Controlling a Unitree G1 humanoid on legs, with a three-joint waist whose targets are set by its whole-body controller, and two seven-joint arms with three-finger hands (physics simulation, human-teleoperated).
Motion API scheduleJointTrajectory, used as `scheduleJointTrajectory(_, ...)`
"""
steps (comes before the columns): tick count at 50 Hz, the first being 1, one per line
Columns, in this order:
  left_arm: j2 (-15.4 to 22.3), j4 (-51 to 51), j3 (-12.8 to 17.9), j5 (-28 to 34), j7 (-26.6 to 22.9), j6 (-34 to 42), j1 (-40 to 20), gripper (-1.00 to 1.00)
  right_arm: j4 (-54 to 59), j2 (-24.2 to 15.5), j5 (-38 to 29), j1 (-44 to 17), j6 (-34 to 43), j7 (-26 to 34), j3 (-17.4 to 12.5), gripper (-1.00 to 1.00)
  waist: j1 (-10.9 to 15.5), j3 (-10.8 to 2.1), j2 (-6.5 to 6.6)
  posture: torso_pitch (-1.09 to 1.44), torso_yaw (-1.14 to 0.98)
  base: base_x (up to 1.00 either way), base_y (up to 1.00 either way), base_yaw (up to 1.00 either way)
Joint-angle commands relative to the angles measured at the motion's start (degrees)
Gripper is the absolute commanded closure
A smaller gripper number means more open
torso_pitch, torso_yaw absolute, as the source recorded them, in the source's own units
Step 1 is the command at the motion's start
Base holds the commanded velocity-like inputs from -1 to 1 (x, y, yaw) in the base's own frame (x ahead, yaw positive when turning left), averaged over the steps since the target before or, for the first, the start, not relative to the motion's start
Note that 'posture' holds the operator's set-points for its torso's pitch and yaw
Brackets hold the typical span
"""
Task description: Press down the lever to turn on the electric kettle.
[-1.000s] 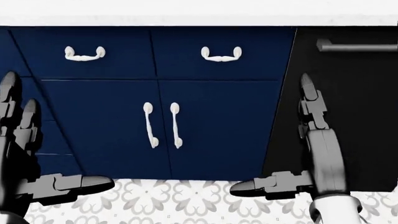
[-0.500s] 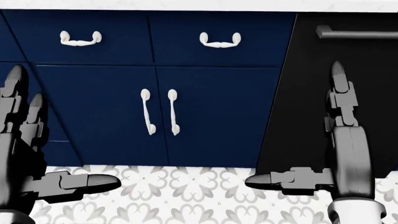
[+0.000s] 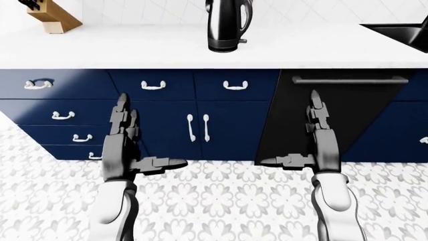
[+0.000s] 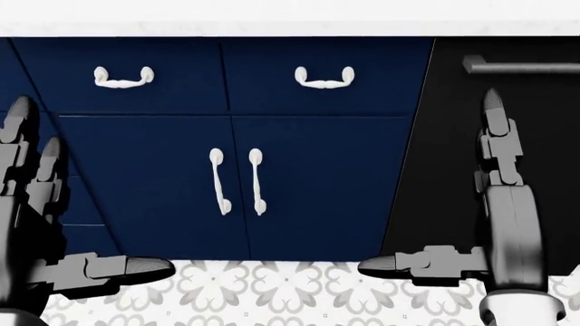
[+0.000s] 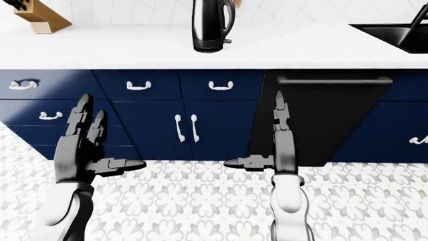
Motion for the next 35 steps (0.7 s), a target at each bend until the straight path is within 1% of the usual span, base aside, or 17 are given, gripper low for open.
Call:
scheduleJointTrajectory(1,0.27,-2.09,0.20,-0.02,0.09,-1.41,-1.11,-1.00,-2.34,-0.22,-0.04,-1.11,-1.59,-0.17,-0.05,-1.00,0.02,-0.81,0.09,0.00,0.00,0.13,0.00,0.00)
scheduleJointTrajectory(3,0.25,-2.23,0.11,0.03,0.12,-1.34,-1.08,-1.00,-2.67,-0.21,-0.06,-1.00,-1.40,-0.17,-0.15,-1.00,0.16,-0.99,-0.41,0.00,0.00,0.12,0.00,0.00)
scheduleJointTrajectory(7,0.27,-2.10,0.16,0.04,0.19,-1.24,-1.33,-1.00,-2.60,-0.28,0.07,-1.12,-1.44,-0.13,-0.32,-1.00,0.15,-0.37,-2.04,0.00,0.00,0.13,0.00,0.00)
scheduleJointTrajectory(12,0.29,-1.23,0.11,0.06,0.21,-1.86,-1.57,-1.00,-2.44,-0.25,0.13,-1.12,-1.64,-0.22,-0.34,-1.00,0.09,-1.02,-1.98,0.00,0.00,0.14,0.00,0.00)
scheduleJointTrajectory(15,0.29,-1.11,0.06,0.05,0.27,-1.95,-1.59,-1.00,-2.45,-0.23,0.04,-1.08,-1.68,-0.29,-0.25,-1.00,-0.18,-0.73,-0.84,0.00,0.00,0.16,0.00,0.00)
scheduleJointTrajectory(17,0.32,-1.50,0.09,0.00,0.27,-1.70,-1.49,-1.00,-2.41,-0.20,0.08,-1.03,-1.81,-0.32,-0.24,-1.00,-0.38,-0.30,0.74,0.00,0.00,0.19,0.00,0.00)
scheduleJointTrajectory(18,0.34,-1.58,0.15,-0.05,0.27,-1.62,-1.50,-1.00,-2.55,-0.19,0.05,-0.97,-1.75,-0.33,-0.22,-1.00,-0.45,-0.49,2.02,0.00,0.00,0.18,0.00,0.00)
scheduleJointTrajectory(19,0.32,-1.64,0.11,-0.03,0.26,-1.65,-1.40,-1.00,-2.55,-0.18,0.04,-0.97,-1.77,-0.34,-0.19,-1.00,-0.34,-0.99,1.88,0.00,0.00,0.19,0.00,0.00)
scheduleJointTrajectory(20,0.34,-1.84,0.13,-0.03,0.26,-1.52,-1.35,-1.00,-2.28,-0.16,0.11,-1.00,-2.00,-0.37,-0.17,-1.00,0.25,-0.30,1.63,0.00,0.00,0.18,0.00,0.00)
scheduleJointTrajectory(21,0.36,-1.90,0.16,-0.02,0.26,-1.45,-1.37,-1.00,-2.12,-0.16,0.14,-1.05,-2.06,-0.38,-0.16,-1.00,0.14,0.05,2.57,0.00,0.00,0.19,0.00,0.00)
scheduleJointTrajectory(22,0.37,-1.96,0.20,-0.04,0.29,-1.32,-1.45,-1.00,-2.11,-0.19,0.20,-1.05,-2.09,-0.36,-0.21,-1.00,0.43,0.17,2.58,0.00,0.00,0.19,0.00,0.00)
scheduleJointTrajectory(24,0.34,-2.18,0.07,0.04,0.30,-1.25,-1.34,-1.00,-2.11,-0.22,0.35,-0.94,-2.24,-0.31,-0.33,-1.00,0.69,-0.44,2.00,0.00,0.00,0.18,0.00,0.00)
scheduleJointTrajectory(29,0.40,-2.73,0.25,-0.06,0.26,-0.64,-1.47,-1.00,-2.46,-0.15,0.29,-0.90,-1.98,-0.28,-0.14,-1.00,0.96,0.24,-1.07,0.00,0.00,0.18,0.00,0.00)
scheduleJointTrajectory(31,0.37,-3.15,0.34,-0.24,0.31,-0.20,-1.61,-1.00,-1.84,-0.07,0.47,-0.97,-2.51,-0.41,-0.07,-1.00,1.00,-0.31,-3.56,0.00,0.00,0.19,0.00,0.00)
scheduleJointTrajectory(32,0.39,-3.20,0.34,-0.25,0.34,-0.10,-1.68,-1.00,-1.90,-0.08,0.52,-0.99,-2.47,-0.38,-0.07,-1.00,0.78,-1.22,-5.75,0.00,0.00,0.18,0.00,0.00)
scheduleJointTrajectory(33,0.42,-3.17,0.36,-0.27,0.36,-0.07,-1.77,-1.00,-2.30,-0.10,0.60,-0.91,-2.30,-0.30,-0.13,-1.00,0.02,-0.91,-3.77,0.00,0.00,0.19,0.00,0.00)
scheduleJointTrajectory(35,0.40,-3.07,0.37,-0.31,0.33,-0.28,-1.67,-1.00,-2.03,-0.16,0.67,-0.99,-2.49,-0.30,-0.17,-1.00,0.05,-0.36,-4.17,0.00,0.00,0.19,0.00,0.00)
